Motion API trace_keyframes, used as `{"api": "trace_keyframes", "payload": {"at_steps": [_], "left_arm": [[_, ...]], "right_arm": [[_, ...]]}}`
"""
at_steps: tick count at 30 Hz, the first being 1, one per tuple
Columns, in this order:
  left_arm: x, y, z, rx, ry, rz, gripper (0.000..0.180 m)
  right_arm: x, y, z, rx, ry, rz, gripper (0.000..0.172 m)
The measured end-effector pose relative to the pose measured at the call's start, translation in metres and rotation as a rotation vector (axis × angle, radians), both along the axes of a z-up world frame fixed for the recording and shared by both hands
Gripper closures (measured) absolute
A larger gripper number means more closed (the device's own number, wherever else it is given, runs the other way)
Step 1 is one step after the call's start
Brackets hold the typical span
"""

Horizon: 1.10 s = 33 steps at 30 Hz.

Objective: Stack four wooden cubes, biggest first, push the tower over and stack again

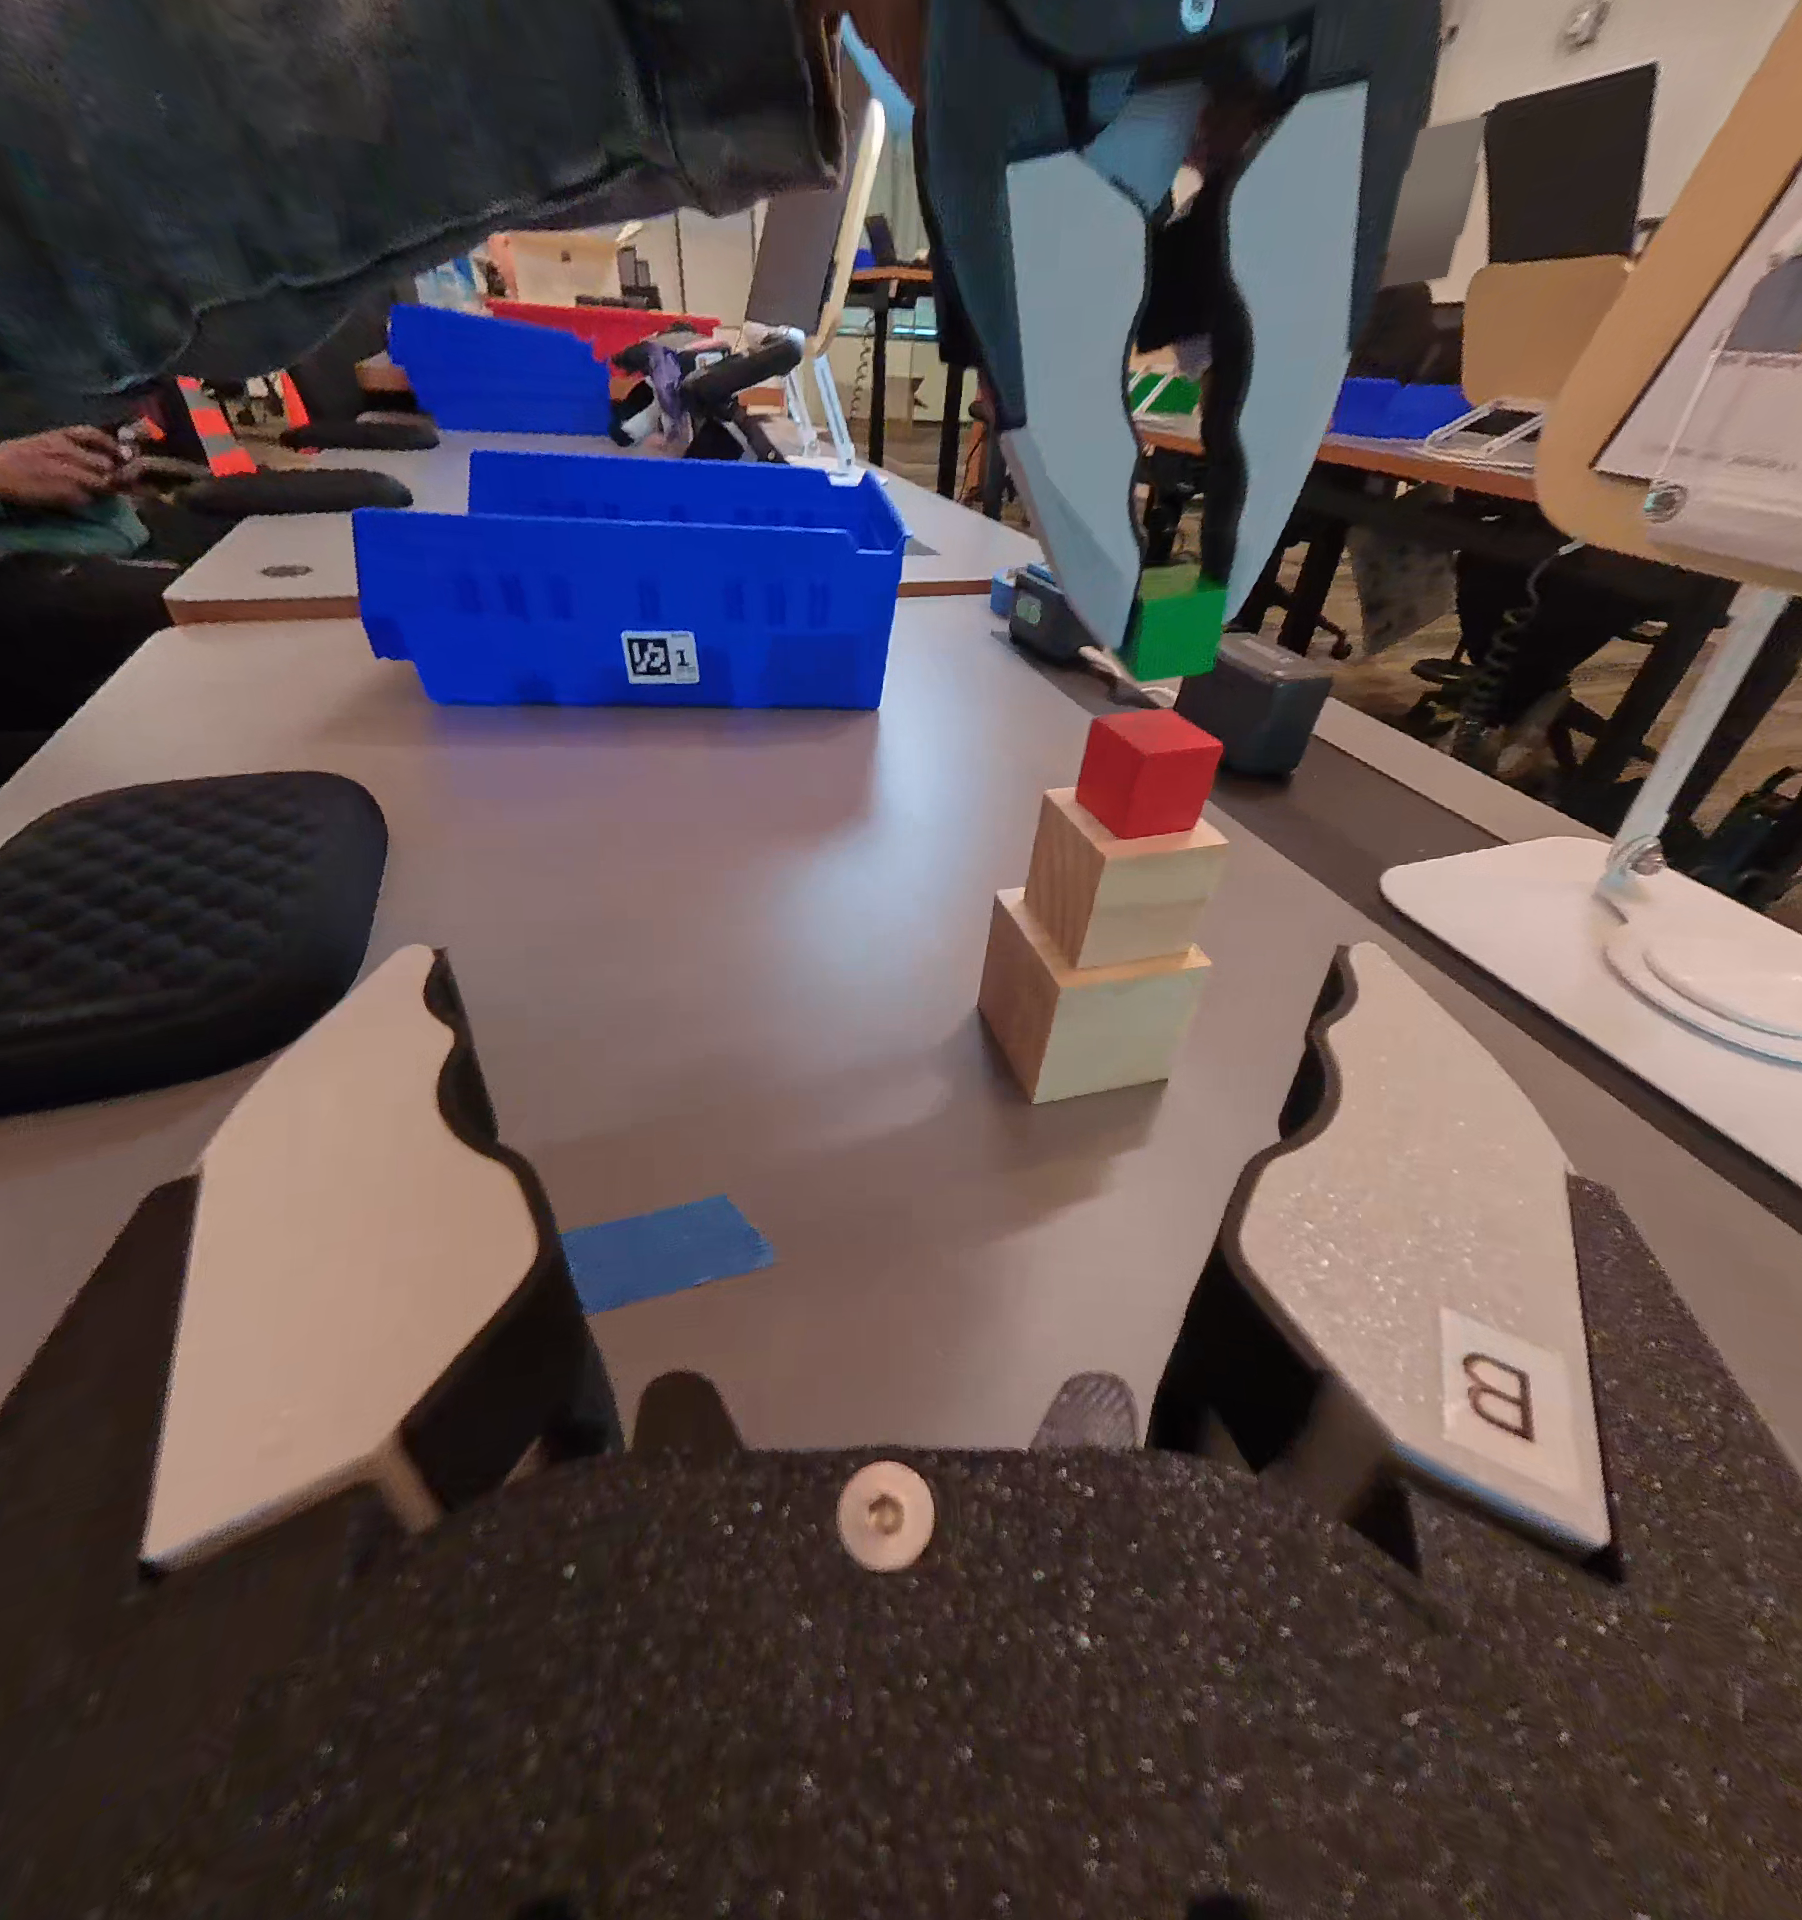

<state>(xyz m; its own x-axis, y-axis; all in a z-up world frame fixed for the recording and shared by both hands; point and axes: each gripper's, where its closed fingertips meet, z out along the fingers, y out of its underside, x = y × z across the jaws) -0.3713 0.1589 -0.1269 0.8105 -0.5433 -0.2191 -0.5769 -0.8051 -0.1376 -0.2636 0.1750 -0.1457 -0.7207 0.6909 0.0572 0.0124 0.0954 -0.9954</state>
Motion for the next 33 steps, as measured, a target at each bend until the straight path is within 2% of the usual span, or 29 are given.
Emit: {"api": "trace_keyframes", "payload": {"at_steps": [4,9,33], "left_arm": [[0.004,0.004,-0.005,-0.008,-0.095,0.093,0.158],[0.003,0.003,-0.013,-0.009,-0.124,0.162,0.158],[0.001,0.002,-0.02,-0.041,-0.116,0.21,0.152]], "right_arm": [[-0.001,0.005,0.005,-0.024,0.013,-0.014,0.027],[-0.002,0.006,0.005,-0.023,0.018,-0.019,0.028],[-0.002,0.007,0.003,-0.027,0.012,-0.008,0.031]]}}
